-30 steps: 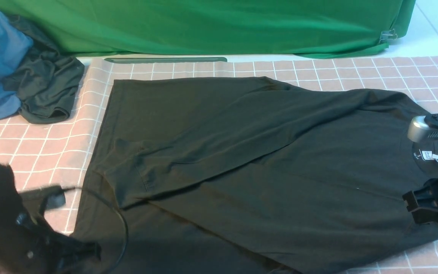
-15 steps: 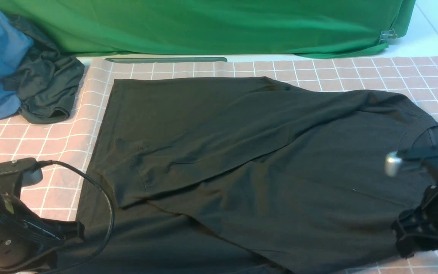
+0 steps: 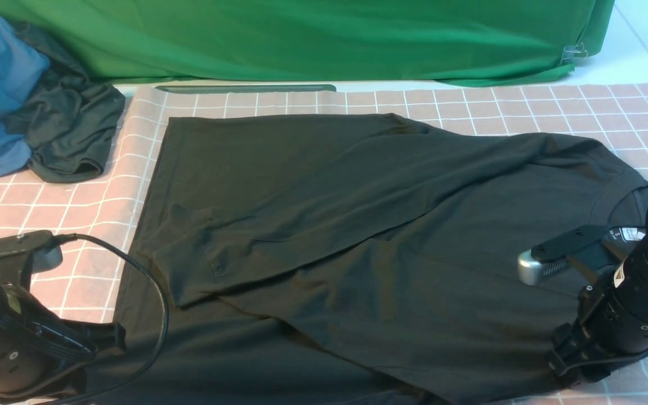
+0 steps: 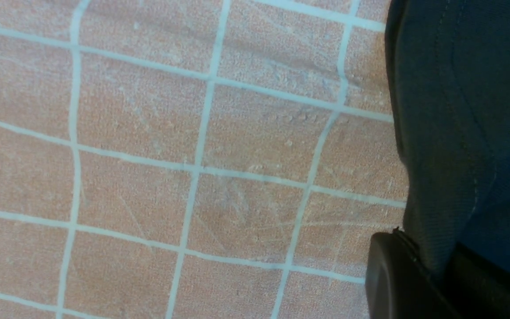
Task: Fold a long-sleeved shirt over a pink coffee tablecloth.
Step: 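Grasp the near edge of the shirt at its hem and shoulder corners, then fold the black garment in half by bringing its near edge over to the far edge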
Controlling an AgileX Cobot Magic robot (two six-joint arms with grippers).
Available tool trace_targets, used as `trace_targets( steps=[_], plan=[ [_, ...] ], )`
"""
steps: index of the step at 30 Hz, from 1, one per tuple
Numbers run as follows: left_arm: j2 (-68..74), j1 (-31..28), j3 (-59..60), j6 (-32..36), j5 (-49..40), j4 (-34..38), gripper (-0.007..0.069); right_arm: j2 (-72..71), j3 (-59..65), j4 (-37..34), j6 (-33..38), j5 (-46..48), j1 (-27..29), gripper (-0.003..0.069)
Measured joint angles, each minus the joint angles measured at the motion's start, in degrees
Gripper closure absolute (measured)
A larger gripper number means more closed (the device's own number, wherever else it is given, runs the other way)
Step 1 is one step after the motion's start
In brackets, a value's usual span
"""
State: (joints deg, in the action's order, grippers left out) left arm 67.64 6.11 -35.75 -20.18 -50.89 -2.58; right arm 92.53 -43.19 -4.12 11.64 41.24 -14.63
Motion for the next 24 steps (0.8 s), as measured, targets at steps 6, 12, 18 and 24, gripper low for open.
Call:
trace_targets(
  steps=[6, 12, 18, 24],
  plan=[
    [0.0, 0.0, 0.0, -0.1, 0.2, 0.0, 0.0579, 0.5, -0.5, 1.8, 0.5, 0.2, 0.0, 0.0520],
    [0.0, 0.0, -3.1, -0.9, -2.9, -0.2, 0.0579, -0.7, -0.8, 1.6, 0.6, 4.0, 0.0, 0.0604],
    [0.0, 0.0, -5.3, -1.1, -7.0, -1.0, 0.0579, -6.6, -0.5, 0.7, 0.6, 10.3, 0.0, 0.0606],
    [0.0, 0.0, -6.4, -1.4, -7.7, -1.1, 0.0579, -10.5, -0.9, 0.6, 0.6, 13.9, 0.0, 0.0606]
  ],
)
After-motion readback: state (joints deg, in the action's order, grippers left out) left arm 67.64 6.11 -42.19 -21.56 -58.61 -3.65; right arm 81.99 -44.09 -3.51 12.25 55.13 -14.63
